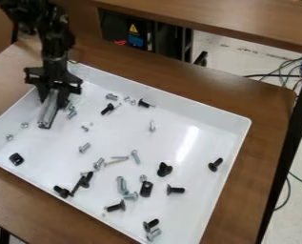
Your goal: Sweep into pile
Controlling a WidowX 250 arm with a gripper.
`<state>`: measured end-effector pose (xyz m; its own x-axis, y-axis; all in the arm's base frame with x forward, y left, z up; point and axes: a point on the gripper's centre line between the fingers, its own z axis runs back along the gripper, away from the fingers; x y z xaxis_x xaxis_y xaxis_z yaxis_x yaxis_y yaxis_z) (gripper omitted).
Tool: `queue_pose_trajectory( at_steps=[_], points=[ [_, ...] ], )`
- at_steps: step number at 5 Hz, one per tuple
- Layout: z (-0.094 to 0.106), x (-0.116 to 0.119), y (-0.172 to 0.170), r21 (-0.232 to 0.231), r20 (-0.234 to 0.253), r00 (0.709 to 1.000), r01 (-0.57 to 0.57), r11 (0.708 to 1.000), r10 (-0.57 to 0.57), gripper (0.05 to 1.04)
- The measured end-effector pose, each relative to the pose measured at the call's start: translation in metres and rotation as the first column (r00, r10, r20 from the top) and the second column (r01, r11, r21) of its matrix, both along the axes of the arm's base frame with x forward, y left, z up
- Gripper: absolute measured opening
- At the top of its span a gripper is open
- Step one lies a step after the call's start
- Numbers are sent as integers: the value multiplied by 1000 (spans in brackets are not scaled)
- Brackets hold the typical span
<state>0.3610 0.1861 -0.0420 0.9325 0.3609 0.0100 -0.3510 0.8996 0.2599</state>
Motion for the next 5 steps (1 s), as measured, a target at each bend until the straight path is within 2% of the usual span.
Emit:
queue_pose_trajectory(
  at_steps=[1, 2, 3, 4, 5],
  points=[
    [0, 9, -2, 6, 7, 989, 145, 989, -145, 360],
    [-1, 20, -14, -11, 22, 955, 296, 955, -295, 360],
    [-6, 27, -39, -60, 35, 934, 358, 932, -356, 360],
    [-13, 27, -67, -83, 42, 908, 419, 904, -417, 360],
    [-16, 29, -95, -107, 93, 885, 465, 879, -457, 360]
  ],
)
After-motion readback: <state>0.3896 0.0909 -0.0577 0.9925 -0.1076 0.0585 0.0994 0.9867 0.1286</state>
